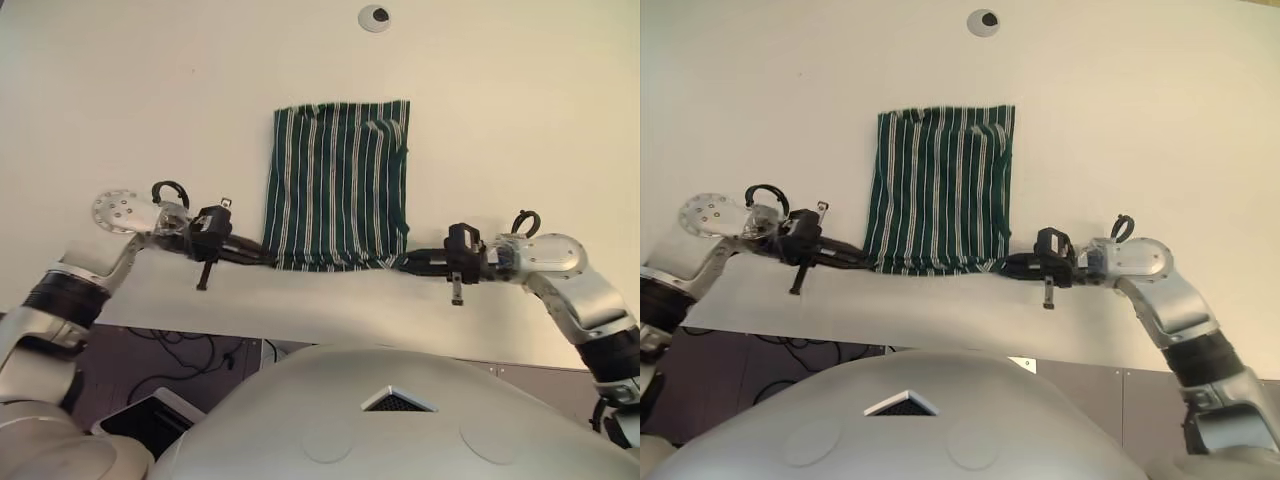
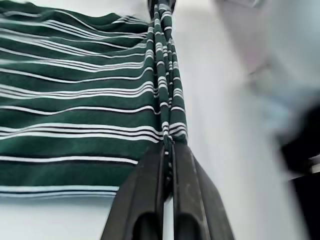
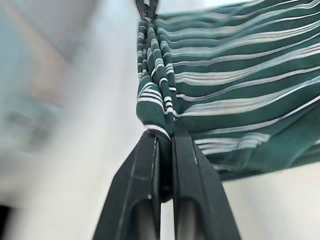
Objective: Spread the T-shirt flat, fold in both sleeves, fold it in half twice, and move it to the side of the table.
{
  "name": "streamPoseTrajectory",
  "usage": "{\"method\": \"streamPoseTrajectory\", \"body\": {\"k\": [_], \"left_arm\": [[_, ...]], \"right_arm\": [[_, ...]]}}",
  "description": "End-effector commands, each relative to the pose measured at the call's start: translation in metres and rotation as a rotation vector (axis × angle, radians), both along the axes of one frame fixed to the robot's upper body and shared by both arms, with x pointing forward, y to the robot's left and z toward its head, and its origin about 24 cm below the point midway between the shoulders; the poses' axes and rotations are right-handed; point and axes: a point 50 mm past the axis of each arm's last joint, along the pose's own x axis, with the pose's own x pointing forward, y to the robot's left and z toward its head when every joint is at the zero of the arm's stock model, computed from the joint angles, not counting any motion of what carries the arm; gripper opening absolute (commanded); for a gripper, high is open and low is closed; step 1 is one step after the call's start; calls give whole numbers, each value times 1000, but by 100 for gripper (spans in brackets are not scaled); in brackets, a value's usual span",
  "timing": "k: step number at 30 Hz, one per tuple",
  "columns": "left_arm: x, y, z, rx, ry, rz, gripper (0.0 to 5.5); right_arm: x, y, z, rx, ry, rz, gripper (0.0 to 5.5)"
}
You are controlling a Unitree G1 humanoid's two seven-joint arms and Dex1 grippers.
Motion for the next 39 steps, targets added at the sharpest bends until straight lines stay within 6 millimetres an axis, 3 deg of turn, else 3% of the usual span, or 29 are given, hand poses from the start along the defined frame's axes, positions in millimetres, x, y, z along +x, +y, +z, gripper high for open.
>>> {"method": "streamPoseTrajectory", "body": {"k": [1, 6, 10, 17, 22, 23, 25, 29, 31, 32, 33, 35, 37, 39], "left_arm": [[9, 13, 32, -49, 259, 51, 0], [51, -2, 35, -156, 129, 228, 0], [73, -16, 26, -162, 20, 365, 0], [88, -14, 10, -59, -79, 471, 0], [93, -11, 2, -8, -92, 528, 0], [96, -11, 0, 3, -101, 557, 0], [101, -12, -2, 25, -124, 598, 58], [114, -9, -5, 58, -127, 739, 122], [123, -6, -8, 114, -146, 846, 161], [128, -4, -9, 139, -164, 897, 167], [134, -2, -9, 162, -207, 977, 188], [146, -2, -3, 154, -315, 1104, 209], [160, -14, 9, 53, -410, 1229, 209], [170, -31, 20, -81, -446, 1343, 209]], "right_arm": [[5, -3, 38, 65, 103, 18, 6], [42, 3, 44, 80, -62, -220, 6], [66, 1, 31, -14, -135, -370, 6], [85, 1, 12, -134, -207, -489, 5], [96, 8, 8, -96, -189, -608, 5], [100, 9, 7, -92, -197, -642, 42], [105, 8, 8, -86, -207, -686, 89], [115, -3, 7, -110, -242, -810, 159], [123, -4, 17, -57, -314, -895, 199], [125, 1, 26, 15, -358, -907, 209], [118, 19, 38, 146, -352, -826, 231], [93, 56, 39, 227, -311, -569, 240], [74, 76, 3, 39, -265, -375, 240], [77, 70, -45, -271, -252, -374, 240]]}}
